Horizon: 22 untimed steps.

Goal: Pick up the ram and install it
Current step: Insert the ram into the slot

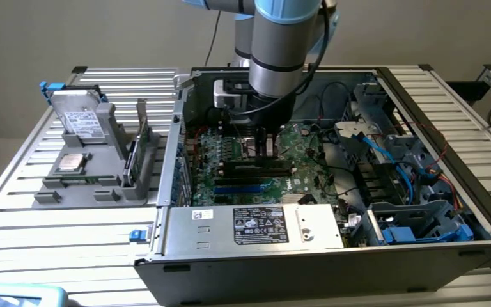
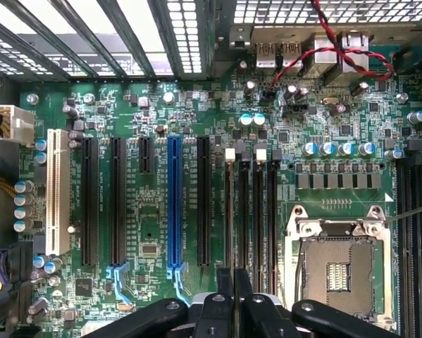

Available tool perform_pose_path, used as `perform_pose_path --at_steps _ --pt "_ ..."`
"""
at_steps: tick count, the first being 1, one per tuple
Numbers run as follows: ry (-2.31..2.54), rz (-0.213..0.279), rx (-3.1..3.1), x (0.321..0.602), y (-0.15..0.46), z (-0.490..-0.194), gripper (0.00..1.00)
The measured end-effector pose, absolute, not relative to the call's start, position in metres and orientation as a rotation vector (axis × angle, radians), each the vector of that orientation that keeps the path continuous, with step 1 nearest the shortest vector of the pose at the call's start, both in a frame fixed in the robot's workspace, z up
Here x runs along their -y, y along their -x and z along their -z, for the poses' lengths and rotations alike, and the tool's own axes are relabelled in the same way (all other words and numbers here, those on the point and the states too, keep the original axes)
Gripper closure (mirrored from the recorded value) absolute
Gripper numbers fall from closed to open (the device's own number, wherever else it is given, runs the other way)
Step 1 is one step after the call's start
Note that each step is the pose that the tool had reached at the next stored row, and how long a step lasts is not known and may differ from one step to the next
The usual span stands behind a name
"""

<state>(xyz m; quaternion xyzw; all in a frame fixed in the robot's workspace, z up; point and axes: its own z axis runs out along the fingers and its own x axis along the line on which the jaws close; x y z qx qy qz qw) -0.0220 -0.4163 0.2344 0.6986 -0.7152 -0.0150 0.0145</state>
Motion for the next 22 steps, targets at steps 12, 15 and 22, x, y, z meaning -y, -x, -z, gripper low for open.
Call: perform_pose_path --at_steps 12,15,22 --pt "-2.167 0.062 2.219 0.4171 0.0185 -0.2344 0.87" --pt "-2.166 0.064 2.218 0.4172 0.0184 -0.2342 0.87" --pt "-2.165 0.067 2.216 0.4175 0.0161 -0.2338 0.87"
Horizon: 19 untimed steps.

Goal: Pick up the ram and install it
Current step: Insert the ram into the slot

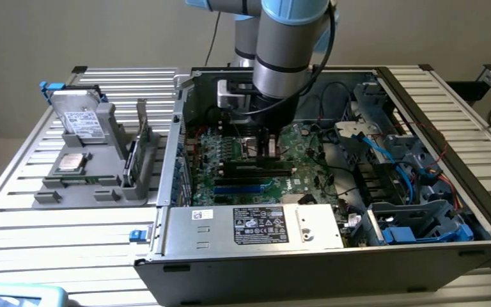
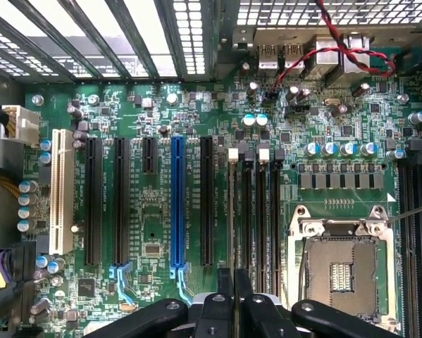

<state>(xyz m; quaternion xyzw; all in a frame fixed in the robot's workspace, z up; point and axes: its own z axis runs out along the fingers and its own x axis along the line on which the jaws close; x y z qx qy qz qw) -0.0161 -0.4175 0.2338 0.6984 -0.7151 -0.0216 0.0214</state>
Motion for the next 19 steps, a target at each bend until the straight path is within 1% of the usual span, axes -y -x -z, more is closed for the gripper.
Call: perform_pose_path --at_steps 19 --pt "-2.176 0.067 2.205 0.4154 0.0159 -0.2308 0.87"
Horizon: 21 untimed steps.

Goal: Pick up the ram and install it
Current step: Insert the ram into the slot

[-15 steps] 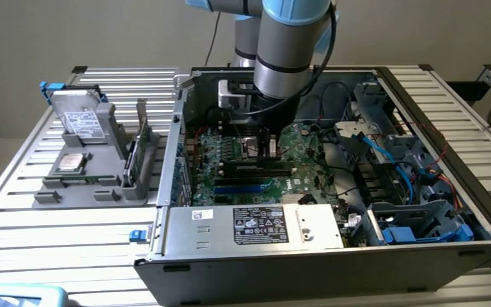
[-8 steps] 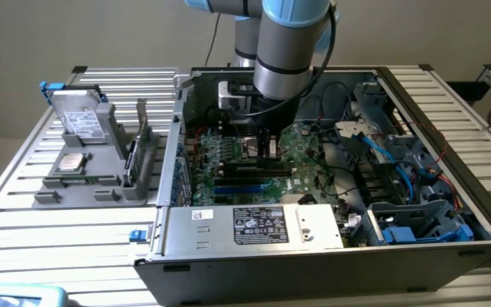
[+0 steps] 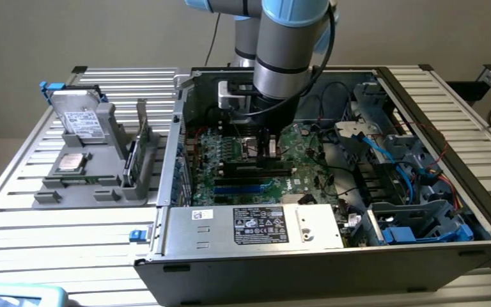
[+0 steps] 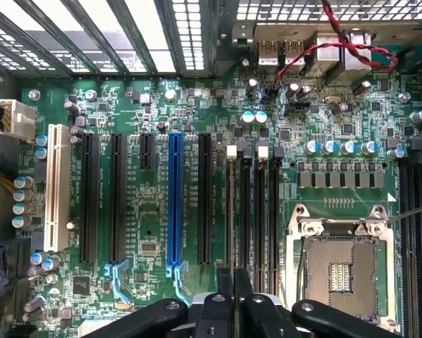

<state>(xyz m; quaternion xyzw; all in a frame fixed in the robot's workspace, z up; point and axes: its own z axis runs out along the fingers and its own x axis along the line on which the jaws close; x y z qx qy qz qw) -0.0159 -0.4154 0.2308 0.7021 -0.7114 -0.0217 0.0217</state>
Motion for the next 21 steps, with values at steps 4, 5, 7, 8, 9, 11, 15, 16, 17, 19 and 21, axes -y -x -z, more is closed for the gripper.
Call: perform_pose_path --at_steps 4,5,7,8,9,11,15,16,17,19,21 --pt "-2.177 0.067 2.203 0.4152 0.0167 -0.2296 0.87" --pt "-2.177 0.067 2.203 0.4150 0.0168 -0.2295 0.87" --pt "-2.178 0.067 2.203 0.4142 0.0169 -0.2292 0.87" --pt "-2.178 0.067 2.203 0.4138 0.0169 -0.2292 0.87" --pt "-2.177 0.067 2.203 0.4136 0.0169 -0.2292 0.87" --pt "-2.175 0.066 2.200 0.4135 0.0169 -0.2292 0.87" --pt "-2.166 0.063 2.192 0.4135 0.0169 -0.2298 0.87" --pt "-2.166 0.063 2.192 0.4135 0.0169 -0.2298 0.87" --pt "-2.166 0.063 2.192 0.4135 0.0169 -0.2298 0.87" --pt "-2.167 0.064 2.193 0.4133 0.0169 -0.2297 0.87" --pt "-2.167 0.064 2.193 0.4133 0.0169 -0.2298 0.87"
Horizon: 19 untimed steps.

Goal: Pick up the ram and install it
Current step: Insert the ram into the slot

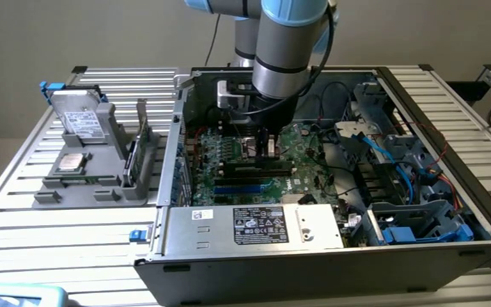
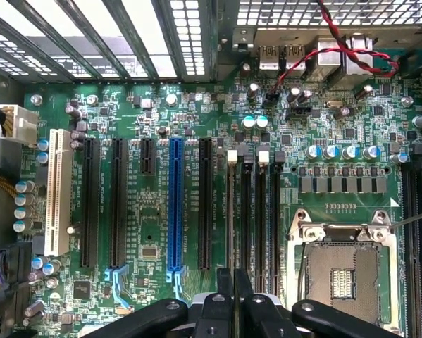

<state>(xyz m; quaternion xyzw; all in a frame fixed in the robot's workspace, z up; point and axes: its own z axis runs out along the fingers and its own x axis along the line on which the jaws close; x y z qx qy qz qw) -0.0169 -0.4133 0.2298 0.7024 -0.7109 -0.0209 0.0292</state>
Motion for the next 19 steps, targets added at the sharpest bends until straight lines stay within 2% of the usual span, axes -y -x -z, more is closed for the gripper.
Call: perform_pose_path --at_steps 19 --pt "-2.171 0.072 2.196 0.4140 0.0169 -0.2310 0.87"
